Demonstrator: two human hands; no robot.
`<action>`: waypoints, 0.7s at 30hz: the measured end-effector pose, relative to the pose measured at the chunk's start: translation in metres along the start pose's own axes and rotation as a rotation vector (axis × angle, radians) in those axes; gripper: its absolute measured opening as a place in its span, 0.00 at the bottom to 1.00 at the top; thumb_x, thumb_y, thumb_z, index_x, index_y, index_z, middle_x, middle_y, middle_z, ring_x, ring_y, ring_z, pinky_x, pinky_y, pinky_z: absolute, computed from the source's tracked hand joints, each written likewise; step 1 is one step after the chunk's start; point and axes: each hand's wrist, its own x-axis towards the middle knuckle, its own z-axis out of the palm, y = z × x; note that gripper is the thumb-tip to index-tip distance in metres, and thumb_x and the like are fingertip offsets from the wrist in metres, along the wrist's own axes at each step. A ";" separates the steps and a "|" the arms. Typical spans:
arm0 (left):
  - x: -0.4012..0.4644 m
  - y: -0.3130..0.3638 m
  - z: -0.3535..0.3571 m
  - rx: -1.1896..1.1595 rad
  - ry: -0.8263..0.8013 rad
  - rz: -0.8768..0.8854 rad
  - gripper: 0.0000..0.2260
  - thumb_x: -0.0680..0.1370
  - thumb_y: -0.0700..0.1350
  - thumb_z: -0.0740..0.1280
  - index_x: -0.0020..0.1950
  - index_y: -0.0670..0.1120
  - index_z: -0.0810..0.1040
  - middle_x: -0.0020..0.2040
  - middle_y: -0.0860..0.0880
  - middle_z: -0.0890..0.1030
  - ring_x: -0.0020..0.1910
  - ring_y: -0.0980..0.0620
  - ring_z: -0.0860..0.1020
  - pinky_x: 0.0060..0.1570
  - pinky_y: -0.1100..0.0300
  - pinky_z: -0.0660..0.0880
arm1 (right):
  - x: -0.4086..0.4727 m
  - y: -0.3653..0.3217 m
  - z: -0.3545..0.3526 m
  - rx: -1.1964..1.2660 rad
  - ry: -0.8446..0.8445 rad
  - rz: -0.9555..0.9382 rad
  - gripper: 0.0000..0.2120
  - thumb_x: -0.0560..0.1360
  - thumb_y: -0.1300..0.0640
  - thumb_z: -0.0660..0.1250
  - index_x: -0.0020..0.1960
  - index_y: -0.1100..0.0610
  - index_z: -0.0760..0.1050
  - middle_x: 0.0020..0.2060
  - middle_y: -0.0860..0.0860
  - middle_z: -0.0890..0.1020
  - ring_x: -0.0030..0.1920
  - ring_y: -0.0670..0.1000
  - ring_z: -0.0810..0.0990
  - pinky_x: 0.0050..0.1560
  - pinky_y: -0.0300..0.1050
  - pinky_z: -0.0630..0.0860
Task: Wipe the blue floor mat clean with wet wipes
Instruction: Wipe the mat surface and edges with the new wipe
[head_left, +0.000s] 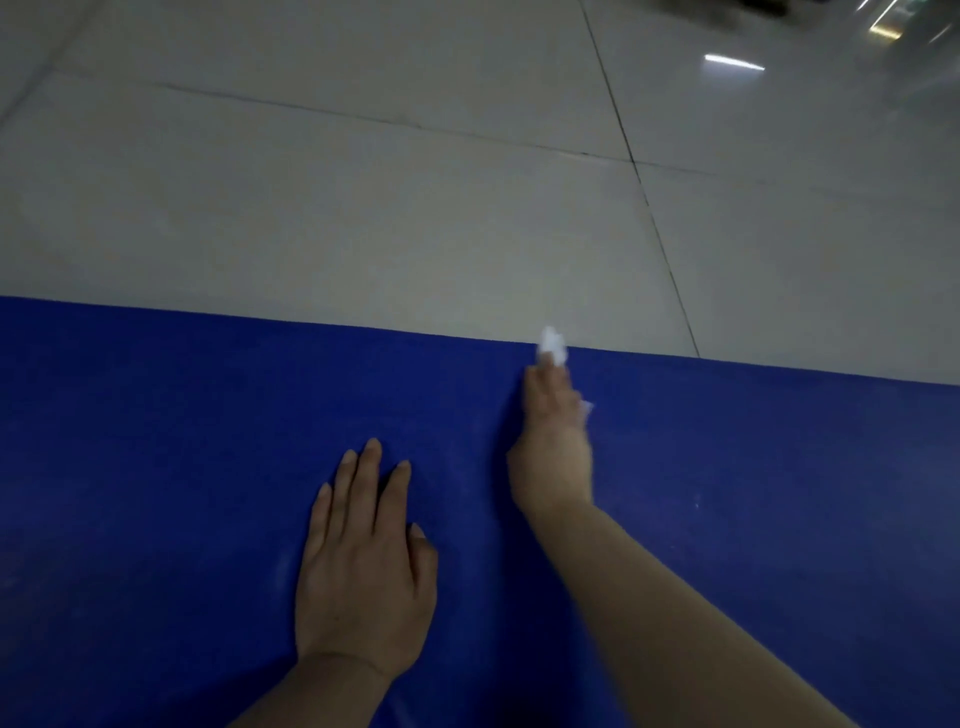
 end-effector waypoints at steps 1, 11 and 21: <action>0.000 -0.001 0.000 0.010 -0.006 0.000 0.24 0.76 0.48 0.51 0.69 0.42 0.71 0.73 0.42 0.66 0.73 0.46 0.60 0.72 0.55 0.48 | -0.005 -0.017 0.006 0.052 -0.064 -0.106 0.30 0.76 0.71 0.51 0.77 0.61 0.51 0.78 0.56 0.47 0.76 0.54 0.51 0.75 0.48 0.56; 0.001 0.002 -0.001 -0.007 0.001 -0.014 0.24 0.76 0.48 0.51 0.69 0.43 0.71 0.73 0.42 0.66 0.73 0.45 0.62 0.72 0.55 0.48 | -0.015 0.079 -0.036 0.037 0.072 0.315 0.38 0.73 0.77 0.55 0.78 0.57 0.49 0.77 0.52 0.53 0.76 0.53 0.53 0.73 0.53 0.59; 0.002 0.002 -0.002 0.018 -0.016 -0.008 0.25 0.75 0.49 0.51 0.68 0.42 0.72 0.73 0.41 0.67 0.72 0.46 0.62 0.72 0.55 0.48 | -0.069 0.007 0.012 0.002 -0.009 -0.479 0.30 0.71 0.71 0.55 0.73 0.62 0.65 0.73 0.57 0.66 0.72 0.55 0.65 0.71 0.50 0.62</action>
